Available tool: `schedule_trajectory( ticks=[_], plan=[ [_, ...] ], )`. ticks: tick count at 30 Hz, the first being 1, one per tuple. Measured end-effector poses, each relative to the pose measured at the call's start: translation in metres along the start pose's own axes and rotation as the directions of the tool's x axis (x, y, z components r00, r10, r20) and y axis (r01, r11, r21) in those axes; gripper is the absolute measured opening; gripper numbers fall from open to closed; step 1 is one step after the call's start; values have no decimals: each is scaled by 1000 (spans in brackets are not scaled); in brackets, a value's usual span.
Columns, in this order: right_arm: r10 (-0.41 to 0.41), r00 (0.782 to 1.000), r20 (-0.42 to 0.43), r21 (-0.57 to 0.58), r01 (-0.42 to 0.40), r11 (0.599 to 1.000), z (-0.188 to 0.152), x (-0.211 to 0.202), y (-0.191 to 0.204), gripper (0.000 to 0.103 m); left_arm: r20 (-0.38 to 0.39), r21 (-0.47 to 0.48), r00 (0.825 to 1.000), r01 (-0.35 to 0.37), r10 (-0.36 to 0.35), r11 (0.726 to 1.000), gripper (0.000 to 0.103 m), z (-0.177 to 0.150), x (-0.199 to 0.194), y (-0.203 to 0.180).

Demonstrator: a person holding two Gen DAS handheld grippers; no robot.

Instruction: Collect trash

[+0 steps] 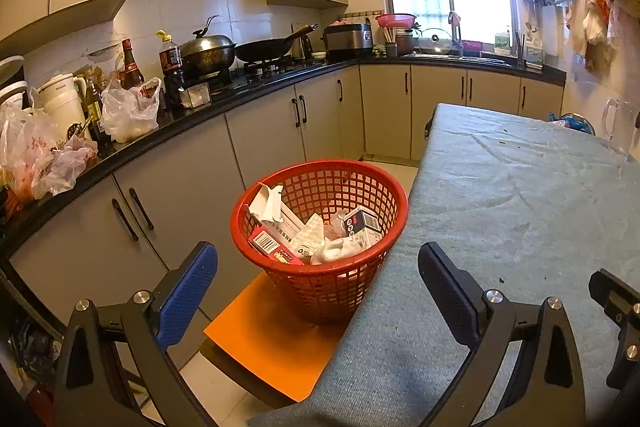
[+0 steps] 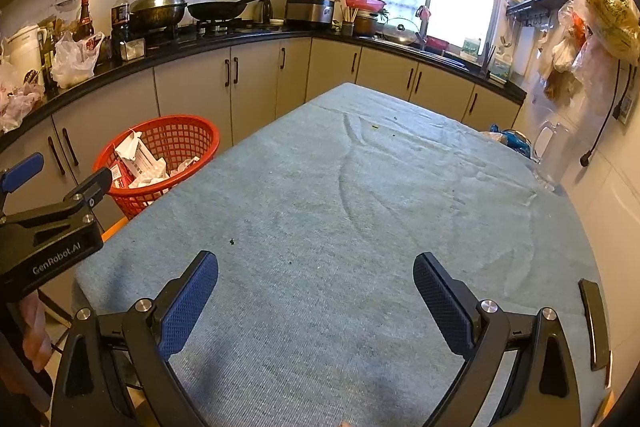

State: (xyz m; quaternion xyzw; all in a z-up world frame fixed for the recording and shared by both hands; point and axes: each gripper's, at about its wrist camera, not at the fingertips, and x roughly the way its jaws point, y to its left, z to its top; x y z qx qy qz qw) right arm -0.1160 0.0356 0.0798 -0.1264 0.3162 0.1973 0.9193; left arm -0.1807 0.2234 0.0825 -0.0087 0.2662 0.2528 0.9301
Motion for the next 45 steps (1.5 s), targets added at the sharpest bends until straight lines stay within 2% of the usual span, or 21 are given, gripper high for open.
schedule_trajectory(
  ticks=[18, 32, 39, 42, 45],
  plan=[
    [11, 999, -35, 20, -10, 1000, -1, 19, -12, 100, -31, 23, 999, 10, -9, 1000, 100, 2, 19, -14],
    [30, 999, -24, 42, -29, 999, -7, 14, -23, 100, -18, 54, 1000, 4, -4, 999, 100, 3, 4, -26],
    [-4, 1000, -28, 84, 6, 996, -18, 8, -53, 100, -20, 102, 998, 65, -64, 993, 100, 7, -1, -59],
    [-48, 998, -34, 124, 51, 991, -24, 4, -78, 100, -25, 133, 995, 99, -97, 986, 100, 8, -3, -81],
    [-117, 991, -58, 173, 126, 977, -34, 2, -109, 100, -56, 168, 985, 168, -160, 971, 100, 8, -2, -112]
  ],
)
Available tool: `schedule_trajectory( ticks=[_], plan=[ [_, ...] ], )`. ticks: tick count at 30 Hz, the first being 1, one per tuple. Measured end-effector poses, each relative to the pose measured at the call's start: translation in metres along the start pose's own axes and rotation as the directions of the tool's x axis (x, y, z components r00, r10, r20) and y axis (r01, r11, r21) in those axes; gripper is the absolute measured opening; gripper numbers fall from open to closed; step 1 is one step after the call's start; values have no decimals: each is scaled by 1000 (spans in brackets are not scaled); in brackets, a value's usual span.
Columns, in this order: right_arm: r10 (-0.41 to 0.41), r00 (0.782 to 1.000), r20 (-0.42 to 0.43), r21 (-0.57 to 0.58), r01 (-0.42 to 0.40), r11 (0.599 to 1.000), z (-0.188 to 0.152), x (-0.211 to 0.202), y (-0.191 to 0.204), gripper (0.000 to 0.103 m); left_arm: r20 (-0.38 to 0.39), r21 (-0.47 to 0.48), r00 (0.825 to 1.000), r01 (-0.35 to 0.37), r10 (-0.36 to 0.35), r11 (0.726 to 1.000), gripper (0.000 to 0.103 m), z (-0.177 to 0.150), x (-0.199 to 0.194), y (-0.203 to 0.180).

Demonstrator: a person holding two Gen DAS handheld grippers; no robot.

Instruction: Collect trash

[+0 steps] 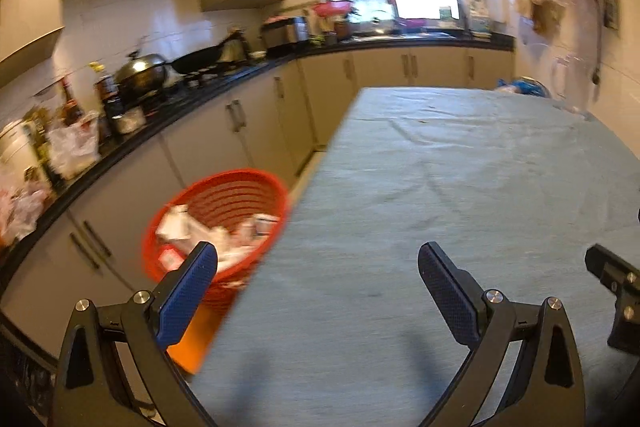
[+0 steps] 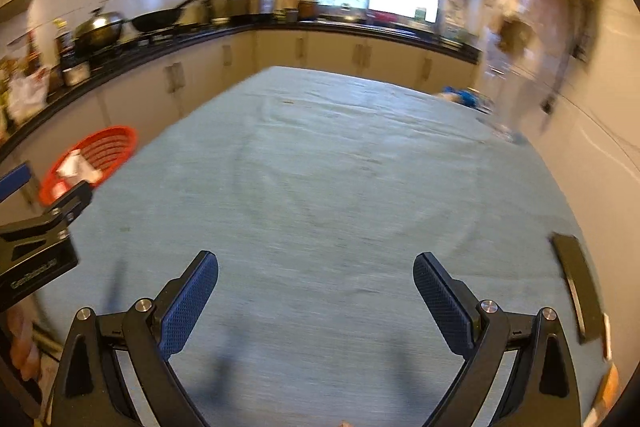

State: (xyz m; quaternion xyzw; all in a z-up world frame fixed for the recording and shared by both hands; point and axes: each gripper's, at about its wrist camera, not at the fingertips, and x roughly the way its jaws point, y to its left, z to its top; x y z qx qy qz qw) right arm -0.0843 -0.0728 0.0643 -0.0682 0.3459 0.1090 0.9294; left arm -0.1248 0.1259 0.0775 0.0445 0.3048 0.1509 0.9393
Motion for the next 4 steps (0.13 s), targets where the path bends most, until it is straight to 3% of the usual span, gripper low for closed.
schedule_trajectory(
  ticks=[4],
  plan=[
    [-100, 994, -45, 55, 102, 993, -7, 8, -38, 100, -77, 56, 984, 162, -158, 985, 100, 7, 12, -49]
  ],
)
